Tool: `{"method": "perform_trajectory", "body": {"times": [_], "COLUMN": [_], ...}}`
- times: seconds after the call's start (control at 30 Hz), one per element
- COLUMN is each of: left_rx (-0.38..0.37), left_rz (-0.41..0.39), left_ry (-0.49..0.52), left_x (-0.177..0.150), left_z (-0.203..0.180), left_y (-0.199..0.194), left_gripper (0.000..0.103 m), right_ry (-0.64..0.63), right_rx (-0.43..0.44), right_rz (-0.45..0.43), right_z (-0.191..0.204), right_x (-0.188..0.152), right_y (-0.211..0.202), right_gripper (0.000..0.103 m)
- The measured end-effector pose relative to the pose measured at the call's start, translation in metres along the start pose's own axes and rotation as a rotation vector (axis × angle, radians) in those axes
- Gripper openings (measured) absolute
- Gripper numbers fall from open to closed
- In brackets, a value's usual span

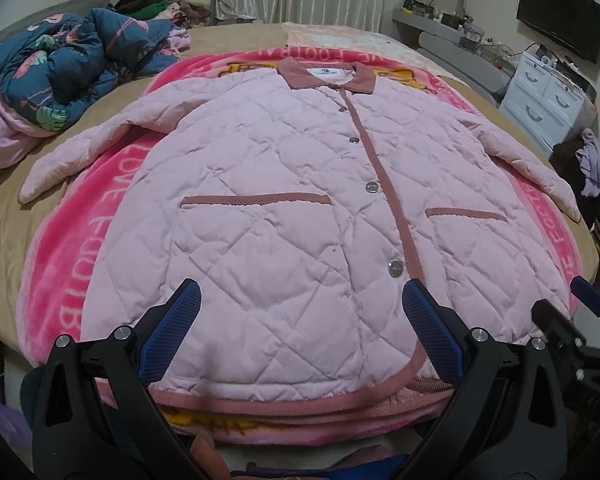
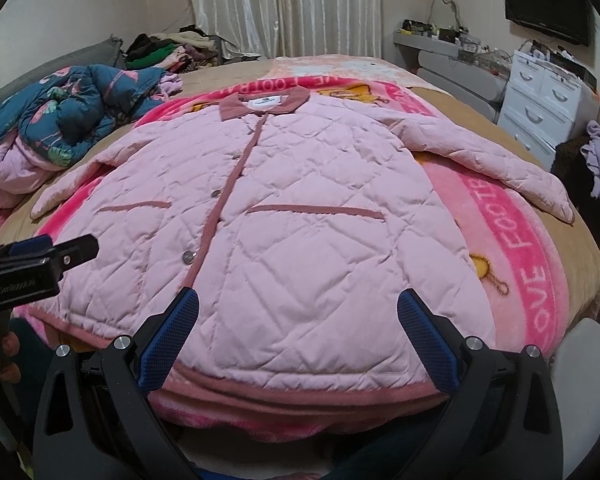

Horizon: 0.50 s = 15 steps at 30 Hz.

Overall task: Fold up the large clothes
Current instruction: 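Move the right tool to the jacket sleeve and grasp its cuff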

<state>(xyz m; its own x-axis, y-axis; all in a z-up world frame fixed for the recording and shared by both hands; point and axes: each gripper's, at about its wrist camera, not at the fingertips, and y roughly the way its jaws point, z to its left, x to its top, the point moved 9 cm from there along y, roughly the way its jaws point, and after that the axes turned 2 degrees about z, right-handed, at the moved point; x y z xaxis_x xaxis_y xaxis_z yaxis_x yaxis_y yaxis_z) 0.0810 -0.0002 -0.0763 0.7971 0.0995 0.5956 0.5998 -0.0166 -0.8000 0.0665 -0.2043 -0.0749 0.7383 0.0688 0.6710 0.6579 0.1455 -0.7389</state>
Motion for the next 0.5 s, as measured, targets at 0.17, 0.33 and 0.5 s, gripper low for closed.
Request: {"method": "perform_trajectory", "body": {"times": [0.17,0.33,0.5], "left_rx": [0.015,0.021,0.024], "left_rz": [0.019,0.029,0.026], "left_ry": [-0.004,-0.002,0.007], "left_x": [0.013,0.032,0.055], "left_z": [0.000,-0.004,-0.010], "left_y": [0.014,0.028,0.040], "left_gripper": [0.095,0.095,0.095], "right_ry": [0.020,0.025,0.041], "right_rx": [-0.014,-0.024,-0.021], "right_rz": [0.019,0.032,0.040], "right_z": [-0.012,-0.017,-0.021], "right_x": [0.012,0.025,0.039], "right_y": [0.015,0.027,0.038], "right_gripper": [0.099,0.099,0.099]}}
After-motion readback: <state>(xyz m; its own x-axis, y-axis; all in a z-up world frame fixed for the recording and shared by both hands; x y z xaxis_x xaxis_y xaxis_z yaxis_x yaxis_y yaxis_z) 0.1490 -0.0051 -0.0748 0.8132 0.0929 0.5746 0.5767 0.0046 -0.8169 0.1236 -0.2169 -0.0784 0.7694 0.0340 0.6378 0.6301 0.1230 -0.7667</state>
